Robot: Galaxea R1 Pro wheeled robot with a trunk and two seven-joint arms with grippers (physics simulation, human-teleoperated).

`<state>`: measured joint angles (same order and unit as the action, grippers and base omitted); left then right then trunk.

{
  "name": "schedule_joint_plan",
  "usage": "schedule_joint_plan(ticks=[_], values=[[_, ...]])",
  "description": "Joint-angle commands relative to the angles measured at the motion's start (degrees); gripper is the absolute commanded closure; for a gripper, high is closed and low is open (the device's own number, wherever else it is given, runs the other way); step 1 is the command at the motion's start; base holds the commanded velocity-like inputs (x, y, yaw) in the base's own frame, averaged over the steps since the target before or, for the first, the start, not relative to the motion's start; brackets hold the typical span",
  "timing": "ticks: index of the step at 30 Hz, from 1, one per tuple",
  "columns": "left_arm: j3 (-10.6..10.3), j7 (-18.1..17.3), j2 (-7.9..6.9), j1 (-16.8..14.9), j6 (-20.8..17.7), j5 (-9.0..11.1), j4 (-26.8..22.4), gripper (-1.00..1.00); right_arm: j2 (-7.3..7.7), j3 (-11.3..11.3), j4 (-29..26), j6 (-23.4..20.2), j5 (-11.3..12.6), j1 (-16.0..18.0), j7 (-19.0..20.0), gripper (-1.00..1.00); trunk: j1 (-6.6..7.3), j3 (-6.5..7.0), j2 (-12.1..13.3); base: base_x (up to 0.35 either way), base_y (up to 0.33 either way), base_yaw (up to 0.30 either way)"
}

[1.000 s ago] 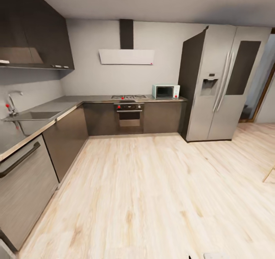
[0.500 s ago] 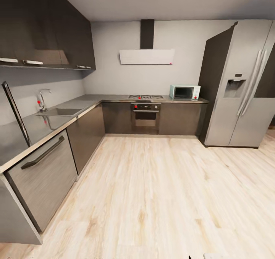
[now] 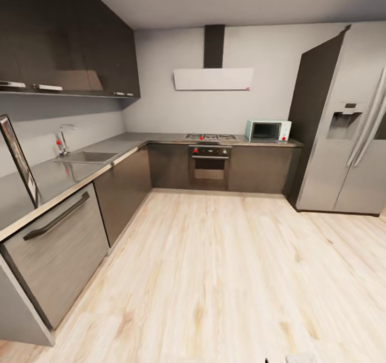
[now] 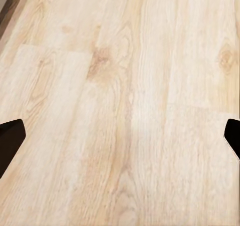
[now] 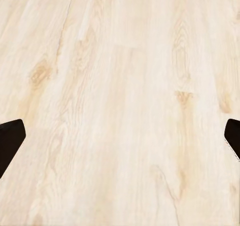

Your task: Pick up the poster from the kitchen countertop and hang it on one of the wall nails in the kitchen.

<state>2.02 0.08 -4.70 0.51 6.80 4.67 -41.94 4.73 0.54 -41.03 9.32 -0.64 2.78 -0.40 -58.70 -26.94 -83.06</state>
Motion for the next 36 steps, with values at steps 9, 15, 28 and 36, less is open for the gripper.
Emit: schedule_joint_plan(ticks=[9, 15, 28, 36], values=[[0.0, 0.0, -0.02, 0.0, 0.1, 0.5, -0.1, -1.00, -0.04, 0.1, 0.0, 0.2, -0.1, 0.0, -0.2, -1.00, -0.02, -0.05, 0.0, 0.244, -0.228, 0.221], [0.0, 0.0, -0.04, 0.0, 0.1, 0.5, -0.1, -1.00, -0.06, 0.1, 0.0, 0.2, -0.1, 0.0, -0.2, -1.00, -0.02, -0.05, 0.0, 0.245, -0.228, 0.285], [0.0, 0.0, -0.02, 0.0, 0.1, 0.5, -0.1, -1.00, -0.07, 0.1, 0.0, 0.2, -0.1, 0.0, -0.2, -1.00, -0.02, -0.05, 0.0, 0.228, -0.221, 0.292], [0.0, 0.0, -0.04, 0.0, 0.1, 0.5, -0.1, -1.00, -0.07, 0.1, 0.0, 0.2, -0.1, 0.0, -0.2, -1.00, -0.02, -0.05, 0.0, 0.080, -0.083, 0.293]])
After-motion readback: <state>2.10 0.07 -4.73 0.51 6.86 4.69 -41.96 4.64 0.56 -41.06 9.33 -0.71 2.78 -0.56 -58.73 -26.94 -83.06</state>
